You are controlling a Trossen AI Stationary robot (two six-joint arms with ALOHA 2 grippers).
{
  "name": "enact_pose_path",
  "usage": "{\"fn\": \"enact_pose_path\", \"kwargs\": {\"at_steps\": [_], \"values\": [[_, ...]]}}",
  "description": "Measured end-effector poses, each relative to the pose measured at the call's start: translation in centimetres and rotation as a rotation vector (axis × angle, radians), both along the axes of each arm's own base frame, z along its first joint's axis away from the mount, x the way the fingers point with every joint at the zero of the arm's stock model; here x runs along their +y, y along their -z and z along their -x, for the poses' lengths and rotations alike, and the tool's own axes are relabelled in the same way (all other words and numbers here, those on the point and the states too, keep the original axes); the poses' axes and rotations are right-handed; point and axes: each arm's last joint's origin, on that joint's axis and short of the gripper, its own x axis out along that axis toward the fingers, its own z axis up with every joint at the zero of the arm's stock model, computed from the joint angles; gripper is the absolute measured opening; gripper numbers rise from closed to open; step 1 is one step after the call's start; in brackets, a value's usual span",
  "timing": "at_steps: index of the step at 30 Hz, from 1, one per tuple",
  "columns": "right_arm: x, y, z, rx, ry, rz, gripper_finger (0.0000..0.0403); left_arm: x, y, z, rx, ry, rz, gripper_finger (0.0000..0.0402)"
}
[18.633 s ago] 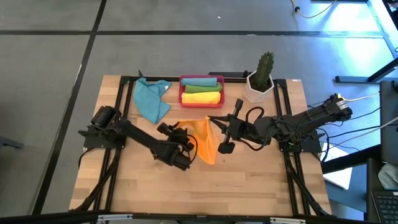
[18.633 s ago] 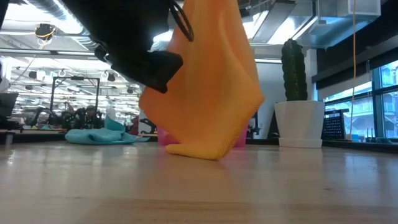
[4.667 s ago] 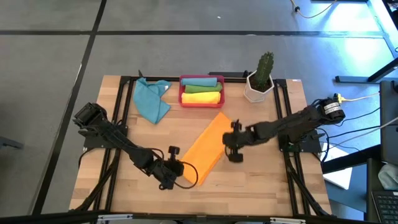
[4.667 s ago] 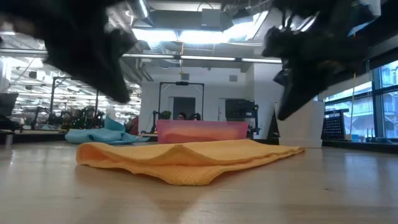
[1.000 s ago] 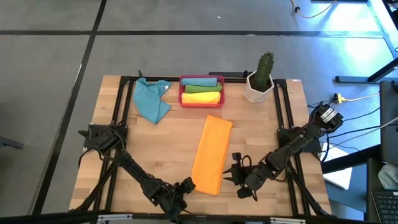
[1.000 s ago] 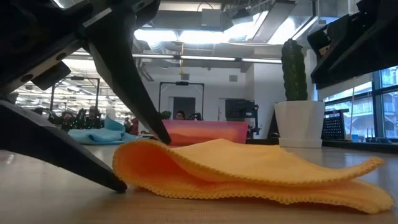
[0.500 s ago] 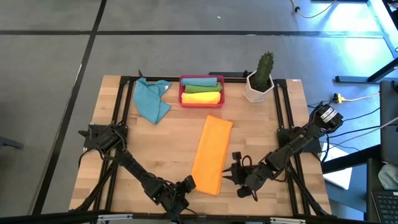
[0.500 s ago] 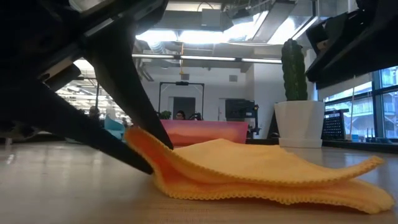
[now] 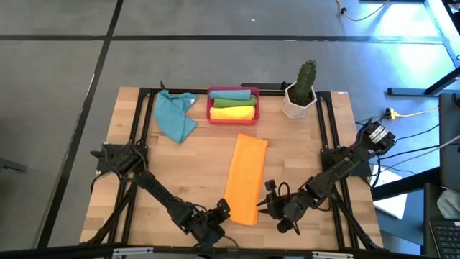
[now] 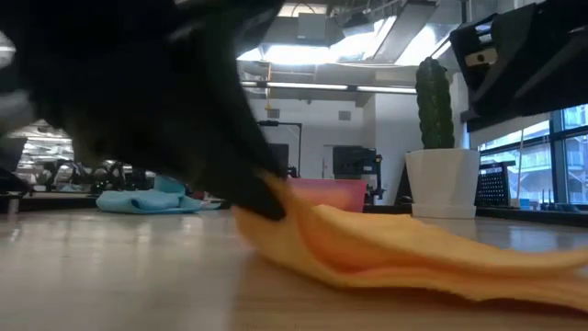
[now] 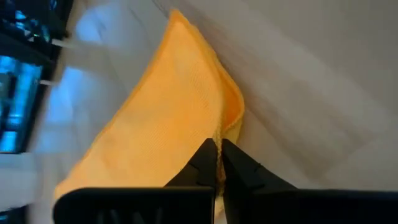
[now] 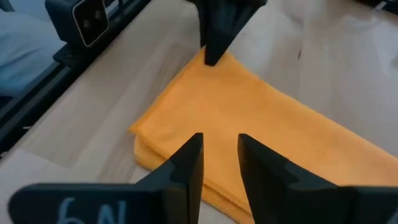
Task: Roll microfiber towels into tight, uniform cylinder then place into a basket
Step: Roll the orange towel
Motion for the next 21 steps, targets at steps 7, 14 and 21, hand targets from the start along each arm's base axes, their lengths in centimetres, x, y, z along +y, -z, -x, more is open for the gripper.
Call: {"fn": "enact_pose_path", "kwargs": {"at_steps": [7,14,21], "values": [[0.7,0.6,0.2,0.015,-0.033,-0.007,0.0178,2.1,-2.9,-1.3,-0.009,-0.074,0.230,0.0000],[1.8,0.2,0.7,-0.045,-0.029,-0.046,0.0261,4.7,-5.4,-2.2,-0.015,-0.165,0.361,0.0000],[2.1,0.0,1.1,-0.110,0.065,-0.004,0.0277,8.0,-5.4,-3.9,0.005,-0.270,0.472,0.0000]]}}
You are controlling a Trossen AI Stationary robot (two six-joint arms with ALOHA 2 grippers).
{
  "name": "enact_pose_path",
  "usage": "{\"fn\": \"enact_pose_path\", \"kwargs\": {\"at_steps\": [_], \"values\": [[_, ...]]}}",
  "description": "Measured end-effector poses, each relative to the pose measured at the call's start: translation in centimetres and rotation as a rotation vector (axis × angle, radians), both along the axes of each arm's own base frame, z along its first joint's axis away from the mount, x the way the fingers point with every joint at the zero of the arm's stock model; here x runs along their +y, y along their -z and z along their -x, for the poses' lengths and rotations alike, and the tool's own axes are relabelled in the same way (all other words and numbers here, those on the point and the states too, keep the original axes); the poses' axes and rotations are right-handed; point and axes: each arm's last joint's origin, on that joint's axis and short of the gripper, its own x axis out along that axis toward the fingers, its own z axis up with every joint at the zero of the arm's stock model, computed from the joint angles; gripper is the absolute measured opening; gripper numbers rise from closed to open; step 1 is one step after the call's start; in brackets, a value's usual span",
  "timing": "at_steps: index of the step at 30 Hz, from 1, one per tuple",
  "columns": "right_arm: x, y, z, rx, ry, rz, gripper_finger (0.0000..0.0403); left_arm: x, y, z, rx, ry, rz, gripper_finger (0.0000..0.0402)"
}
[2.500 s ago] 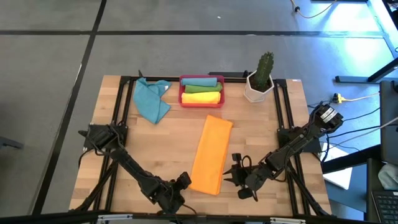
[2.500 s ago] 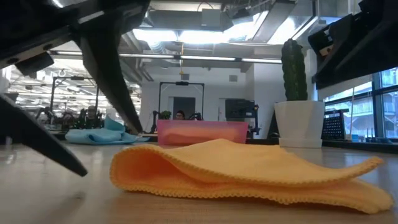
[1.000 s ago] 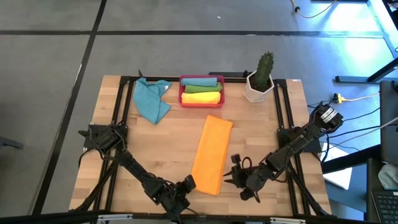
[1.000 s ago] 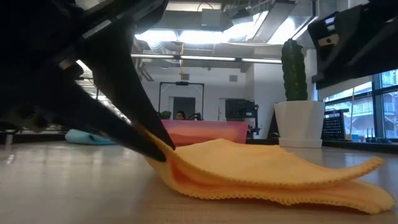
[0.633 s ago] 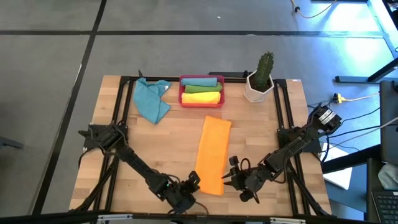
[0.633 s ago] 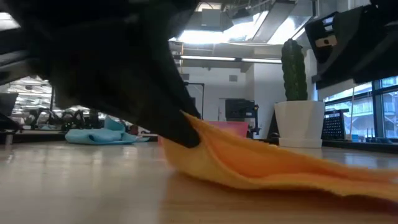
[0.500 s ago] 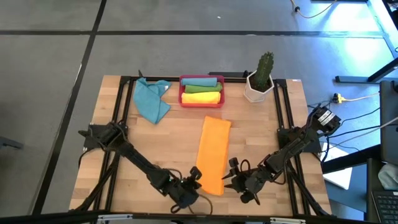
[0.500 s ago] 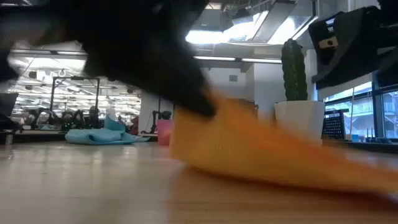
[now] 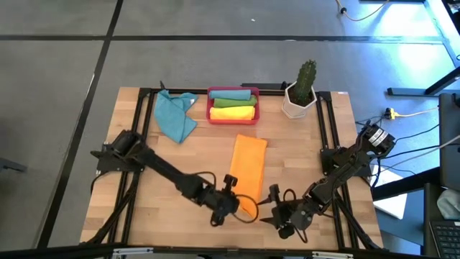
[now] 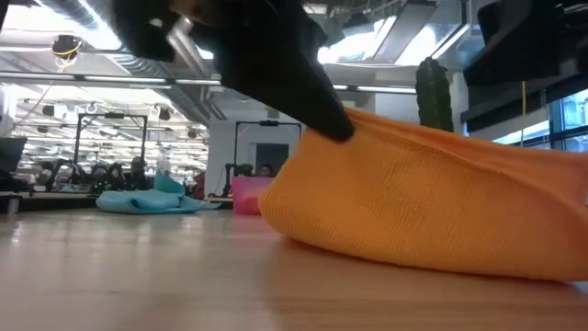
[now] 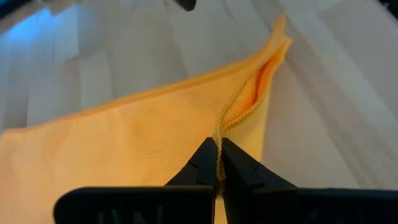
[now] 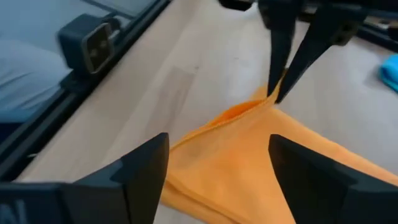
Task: Roll microfiber towels into tight, uniform cylinder then place into a basket
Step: Roll the orange towel
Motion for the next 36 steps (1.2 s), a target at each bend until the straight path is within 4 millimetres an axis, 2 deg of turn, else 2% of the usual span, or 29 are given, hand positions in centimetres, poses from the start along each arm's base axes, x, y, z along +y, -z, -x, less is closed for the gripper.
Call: {"fn": "enact_pose_path", "kwargs": {"at_steps": [5,10,15,20,27,30,36], "values": [[-0.1,0.4,-0.3,0.012,0.078,-0.078,0.0277,1.8,0.0,-0.8,0.002,-0.051,0.018,0.0000],[0.9,0.5,-1.8,0.053,0.097,-0.128,0.0277,2.7,0.0,-1.2,0.007,-0.068,0.037,0.0000],[1.5,-0.5,-3.1,0.157,0.214,-0.133,0.0272,2.7,0.0,-1.2,0.009,-0.069,0.039,0.0000],[1.6,-0.5,-4.1,0.262,0.358,-0.144,0.0252,2.5,0.1,-1.1,0.013,-0.067,0.036,0.0000],[2.9,0.6,-6.4,0.366,0.353,-0.176,0.0228,2.6,0.1,-1.0,0.015,-0.078,0.024,0.0000],[2.9,0.7,-6.7,0.408,0.394,-0.163,0.0219,2.7,0.1,-1.0,0.021,-0.083,0.015,0.0000],[2.3,0.2,-6.0,0.474,0.507,-0.115,0.0199,2.4,0.2,-0.8,0.033,-0.081,0.012,0.0000]]}}
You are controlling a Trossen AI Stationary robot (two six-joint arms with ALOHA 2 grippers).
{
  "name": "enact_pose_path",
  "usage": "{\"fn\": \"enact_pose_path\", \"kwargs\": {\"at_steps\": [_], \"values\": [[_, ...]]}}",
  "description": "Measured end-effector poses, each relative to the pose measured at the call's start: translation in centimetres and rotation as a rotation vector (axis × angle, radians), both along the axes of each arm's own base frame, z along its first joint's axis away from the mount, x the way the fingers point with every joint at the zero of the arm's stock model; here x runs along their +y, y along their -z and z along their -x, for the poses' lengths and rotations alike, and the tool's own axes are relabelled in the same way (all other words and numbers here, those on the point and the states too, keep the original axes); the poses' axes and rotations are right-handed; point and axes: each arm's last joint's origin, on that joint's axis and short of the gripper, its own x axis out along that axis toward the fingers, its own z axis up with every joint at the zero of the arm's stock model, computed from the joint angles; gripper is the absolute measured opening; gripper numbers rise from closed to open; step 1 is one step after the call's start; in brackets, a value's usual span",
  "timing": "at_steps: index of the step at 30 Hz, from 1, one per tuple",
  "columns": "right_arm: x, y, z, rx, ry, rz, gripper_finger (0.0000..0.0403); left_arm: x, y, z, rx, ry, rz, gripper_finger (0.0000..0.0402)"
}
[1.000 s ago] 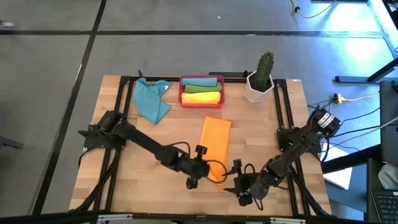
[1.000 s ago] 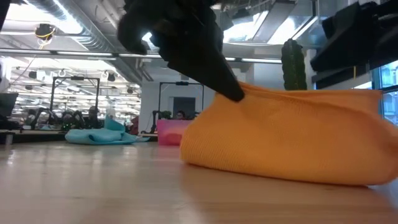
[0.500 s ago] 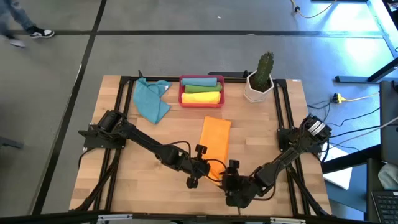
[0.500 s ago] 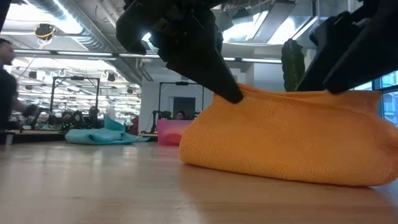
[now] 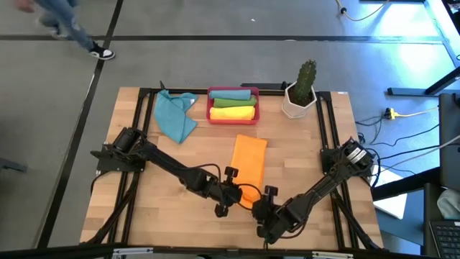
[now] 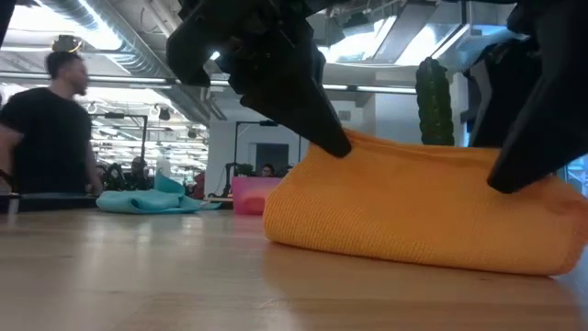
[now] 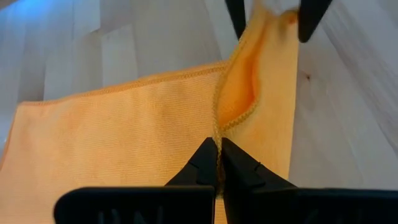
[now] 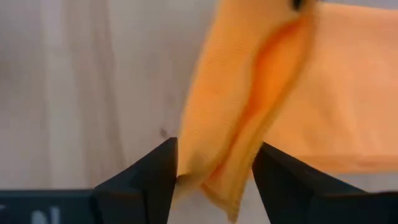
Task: Roll microfiber towels into tight, uniform cylinder then place into a basket
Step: Roll the orange towel
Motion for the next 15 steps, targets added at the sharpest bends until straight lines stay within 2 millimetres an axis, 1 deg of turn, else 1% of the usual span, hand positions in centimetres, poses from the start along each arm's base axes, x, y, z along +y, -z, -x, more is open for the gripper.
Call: {"fn": "enact_pose_path", "kwargs": {"at_steps": [3,5,7,11,12,15], "values": [[0.0,-0.1,0.0,-0.006,0.004,0.005,0.0176,-0.2,0.0,0.1,-0.001,0.002,-0.003,0.0000],[0.0,-0.1,0.0,-0.002,0.001,0.003,0.0150,-0.3,0.0,0.1,0.000,0.003,-0.002,0.0000],[0.1,-0.1,0.0,0.009,-0.008,-0.008,0.0113,-0.4,0.0,0.2,0.005,-0.001,0.002,0.0000],[0.3,-0.1,0.2,0.022,-0.054,0.005,0.0022,-0.8,0.1,0.5,0.017,0.002,0.004,0.0000],[0.4,-0.1,0.2,0.026,-0.065,0.005,0.0013,-1.0,0.1,0.6,0.019,0.006,0.004,0.0000],[0.6,-0.1,0.3,0.035,-0.074,-0.018,0.0014,-1.9,0.2,1.1,0.026,0.010,0.018,0.0000]]}}
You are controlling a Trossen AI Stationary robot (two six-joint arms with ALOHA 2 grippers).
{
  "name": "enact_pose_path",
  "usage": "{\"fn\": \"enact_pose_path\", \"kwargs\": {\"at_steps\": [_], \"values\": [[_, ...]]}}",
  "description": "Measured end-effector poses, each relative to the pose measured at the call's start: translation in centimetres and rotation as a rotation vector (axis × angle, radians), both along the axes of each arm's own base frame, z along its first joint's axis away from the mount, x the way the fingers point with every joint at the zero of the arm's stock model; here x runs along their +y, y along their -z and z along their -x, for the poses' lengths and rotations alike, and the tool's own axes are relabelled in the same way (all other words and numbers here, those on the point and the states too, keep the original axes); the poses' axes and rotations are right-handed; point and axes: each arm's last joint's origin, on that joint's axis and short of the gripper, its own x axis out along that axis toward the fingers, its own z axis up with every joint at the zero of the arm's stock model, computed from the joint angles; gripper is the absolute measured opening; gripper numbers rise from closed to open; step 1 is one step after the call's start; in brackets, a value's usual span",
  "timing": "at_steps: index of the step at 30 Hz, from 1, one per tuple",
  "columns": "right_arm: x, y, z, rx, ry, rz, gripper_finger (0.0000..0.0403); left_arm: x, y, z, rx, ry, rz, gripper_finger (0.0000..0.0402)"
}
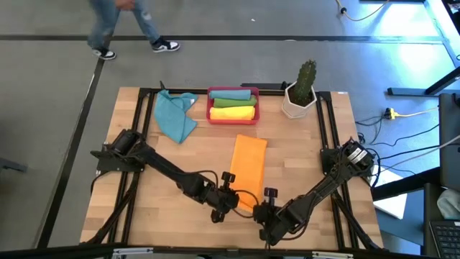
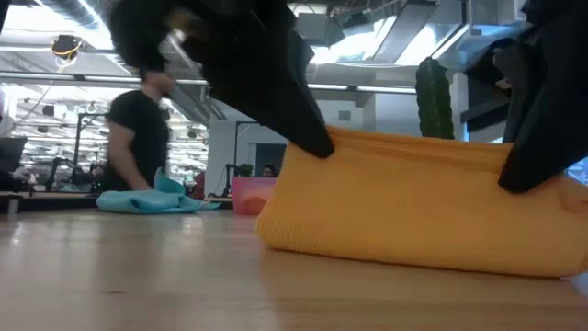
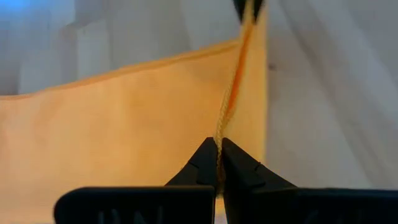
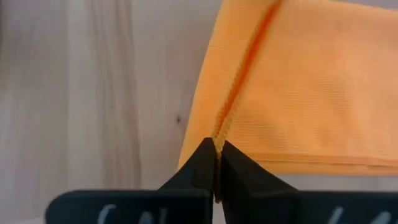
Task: Roll microfiber towels into tight, uniform cylinder then place into a basket
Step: Roll the orange towel
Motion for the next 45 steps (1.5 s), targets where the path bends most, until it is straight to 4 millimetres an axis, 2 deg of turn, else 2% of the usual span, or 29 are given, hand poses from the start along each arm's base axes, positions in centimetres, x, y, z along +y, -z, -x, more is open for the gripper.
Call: {"fn": "enact_pose_path", "kwargs": {"at_steps": [4,8,11,14,19,24,29,35,39,45], "values": [[0.9,-0.9,-0.3,0.010,-0.057,-0.077,0.0006,-1.7,0.0,0.9,0.003,0.014,0.027,0.0000],[2.5,-2.7,-0.7,-0.031,-0.132,-0.138,0.0006,-4.1,-0.4,2.0,0.018,0.063,0.091,0.0000],[3.9,-4.6,-0.8,-0.077,-0.186,-0.170,0.0004,-5.8,-1.6,2.6,0.034,0.084,0.114,0.0000],[4.8,-6.1,-0.9,-0.121,-0.236,-0.174,0.0004,-7.2,-3.0,3.4,0.026,0.094,0.059,0.0000],[4.4,-6.2,-0.8,-0.088,-0.208,-0.152,0.0003,-8.0,-5.0,3.9,0.025,0.092,-0.048,0.0000],[2.8,-5.8,-1.1,-0.033,-0.142,-0.068,0.0002,-5.7,-5.6,3.4,0.060,0.021,-0.173,0.0000],[1.6,-6.9,-1.0,-0.048,-0.155,-0.015,0.0002,-2.3,-6.5,2.0,0.085,-0.014,-0.203,0.0000],[-0.7,-7.6,1.2,-0.093,-0.107,0.010,0.0002,1.0,-7.3,0.2,0.085,0.030,-0.185,0.0000],[-3.1,-6.7,3.3,-0.141,-0.050,-0.009,0.0003,3.0,-7.4,-0.9,0.092,0.069,-0.175,0.0000],[-8.3,-4.2,5.4,-0.207,0.079,-0.076,0.0002,7.1,-7.4,-2.3,0.101,0.019,-0.154,0.0000]]}}
